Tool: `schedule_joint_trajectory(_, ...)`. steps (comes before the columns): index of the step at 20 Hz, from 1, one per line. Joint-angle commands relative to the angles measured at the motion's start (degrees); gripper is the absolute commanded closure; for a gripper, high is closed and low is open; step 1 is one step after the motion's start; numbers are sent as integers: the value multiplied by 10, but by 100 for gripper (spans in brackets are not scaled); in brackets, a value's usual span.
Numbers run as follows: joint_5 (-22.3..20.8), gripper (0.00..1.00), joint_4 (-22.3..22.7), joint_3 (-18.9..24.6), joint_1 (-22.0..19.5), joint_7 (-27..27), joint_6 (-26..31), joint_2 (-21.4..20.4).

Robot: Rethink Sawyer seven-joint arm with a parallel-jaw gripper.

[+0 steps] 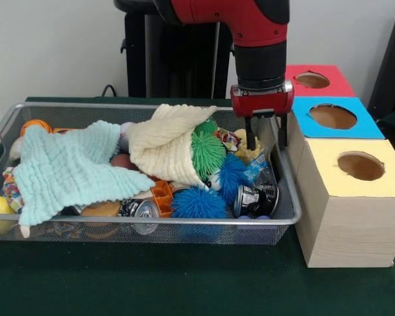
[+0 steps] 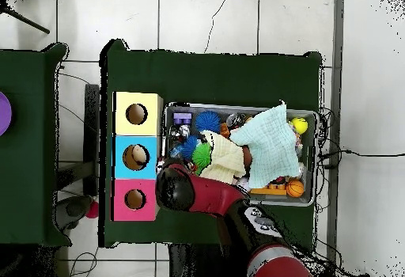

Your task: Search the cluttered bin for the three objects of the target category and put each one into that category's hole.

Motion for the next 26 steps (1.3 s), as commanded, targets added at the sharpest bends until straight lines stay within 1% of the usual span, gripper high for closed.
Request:
schedule_joint_trajectory(1,-19,0,-45,-13,-12,63,17,9)
schedule_joint_trajectory(4,-21,0,-43,-11,-17,58,28,1)
schedule_joint_trajectory(8,-18,0,-36,-9,-17,57,52,-19)
schedule_joint_trajectory(12,-20,0,-37,-11,-16,53,60,-25)
schedule_joint_trajectory(14,-24,0,-46,-22,-8,47,57,-18)
schedule_joint_trajectory(18,-26,0,-51,-25,-8,47,49,-8)
schedule_joint_trajectory(23,-50,0,-79,-58,12,29,26,25)
schedule_joint_trajectory(26,-60,0,-81,-56,7,34,18,31)
